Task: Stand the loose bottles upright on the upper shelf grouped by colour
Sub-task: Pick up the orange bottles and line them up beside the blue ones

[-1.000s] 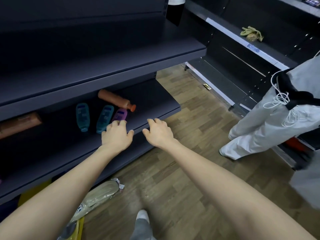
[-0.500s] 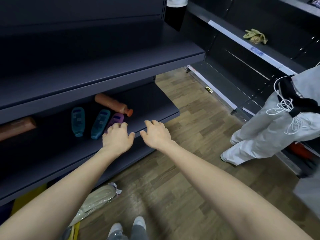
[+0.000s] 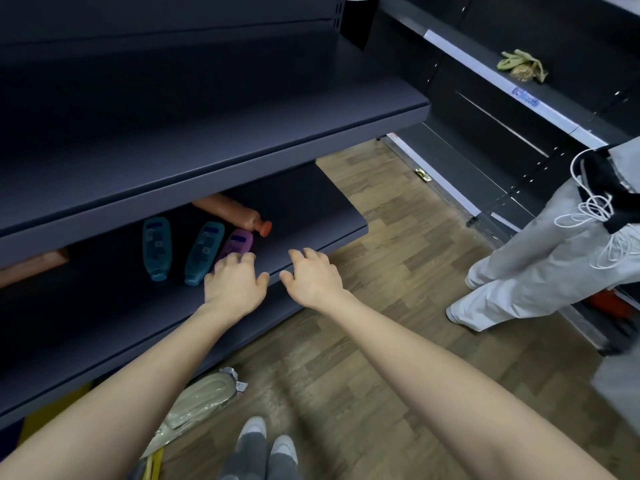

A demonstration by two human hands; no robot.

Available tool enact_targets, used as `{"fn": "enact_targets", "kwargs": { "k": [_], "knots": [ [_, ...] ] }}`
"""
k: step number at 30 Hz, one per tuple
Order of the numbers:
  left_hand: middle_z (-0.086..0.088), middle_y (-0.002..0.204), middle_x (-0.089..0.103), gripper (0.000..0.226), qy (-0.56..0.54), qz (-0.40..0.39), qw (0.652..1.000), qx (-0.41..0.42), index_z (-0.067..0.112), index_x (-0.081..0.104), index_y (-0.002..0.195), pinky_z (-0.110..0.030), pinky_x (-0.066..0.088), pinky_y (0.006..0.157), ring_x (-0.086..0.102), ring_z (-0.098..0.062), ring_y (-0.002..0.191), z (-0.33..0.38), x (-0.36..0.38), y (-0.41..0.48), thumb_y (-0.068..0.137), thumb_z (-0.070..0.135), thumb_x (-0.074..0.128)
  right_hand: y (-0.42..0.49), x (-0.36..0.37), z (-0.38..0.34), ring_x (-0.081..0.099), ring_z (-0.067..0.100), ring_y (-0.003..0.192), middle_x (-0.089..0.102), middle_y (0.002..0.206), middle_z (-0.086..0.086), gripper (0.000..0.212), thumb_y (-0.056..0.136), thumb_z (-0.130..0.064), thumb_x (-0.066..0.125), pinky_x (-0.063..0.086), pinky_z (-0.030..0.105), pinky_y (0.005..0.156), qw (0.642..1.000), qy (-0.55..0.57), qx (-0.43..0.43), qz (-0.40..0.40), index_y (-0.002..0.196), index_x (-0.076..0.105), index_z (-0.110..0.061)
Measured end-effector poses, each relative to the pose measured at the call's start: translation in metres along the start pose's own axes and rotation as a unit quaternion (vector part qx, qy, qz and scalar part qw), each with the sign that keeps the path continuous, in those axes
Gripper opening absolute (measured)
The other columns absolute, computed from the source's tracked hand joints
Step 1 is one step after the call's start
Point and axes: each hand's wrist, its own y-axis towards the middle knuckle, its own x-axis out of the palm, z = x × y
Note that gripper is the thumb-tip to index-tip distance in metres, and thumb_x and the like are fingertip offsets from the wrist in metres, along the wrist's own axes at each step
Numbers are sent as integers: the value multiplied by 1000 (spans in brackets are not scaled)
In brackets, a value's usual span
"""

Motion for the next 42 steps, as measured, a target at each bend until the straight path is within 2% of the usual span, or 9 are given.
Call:
{"fn": "enact_targets", "kwargs": {
  "k": [6,15,21,26,29,32,35,42],
  "knots": [
    [-11,139,42,48,0,-22,1000,-8,13,42,134,-44,39,99,38,-32,127,-19,16,15,94,39,45,23,24,-6,27,32,136,33,147,11,50,99,-35,37,31,45,105,1000,7,5,-18,144,31,-14],
    [-12,141,38,49,-4,-39,999,-35,14,36,137,-43,36,99,33,-31,131,-44,58,38,95,38,43,68,71,-11,26,32,137,31,149,10,53,98,-35,39,31,45,108,999,27,-8,-43,147,27,-16],
    [-12,143,33,51,-7,-28,999,-46,16,32,138,-42,35,99,30,-30,132,-62,91,59,95,39,43,96,108,-12,26,32,137,30,150,10,53,98,-31,40,29,42,110,997,34,-41,-53,147,26,-16],
    [-10,141,31,52,17,18,999,-42,16,32,137,-40,32,101,28,-29,132,-81,109,83,93,38,47,123,126,-11,31,31,134,33,147,9,53,98,-30,43,31,38,108,997,33,-67,-37,146,28,-16],
    [-10,145,26,56,20,44,998,-40,18,27,141,-42,30,105,24,-29,135,-90,115,97,92,36,47,142,136,-12,35,31,131,35,146,9,53,97,-26,45,32,37,105,995,41,-90,-19,146,29,-16],
    [-12,149,20,63,25,60,997,-43,22,19,146,-46,27,108,19,-32,138,-97,121,109,91,35,48,158,147,-16,41,32,126,38,141,10,52,94,-17,48,40,38,99,990,86,-111,2,143,35,-17],
    [-10,155,4,68,42,46,997,-46,31,9,149,-49,18,112,4,-33,143,-104,126,122,92,40,45,170,156,-19,47,33,119,39,138,11,52,91,-12,51,44,40,94,984,125,-127,12,141,39,-17],
    [-6,158,-7,65,77,43,995,-42,33,4,150,-55,8,112,-9,-34,144,-114,137,130,95,44,37,182,174,-26,53,33,116,35,148,11,50,91,-9,48,43,31,93,977,149,-150,23,139,47,-22]
  ]
}}
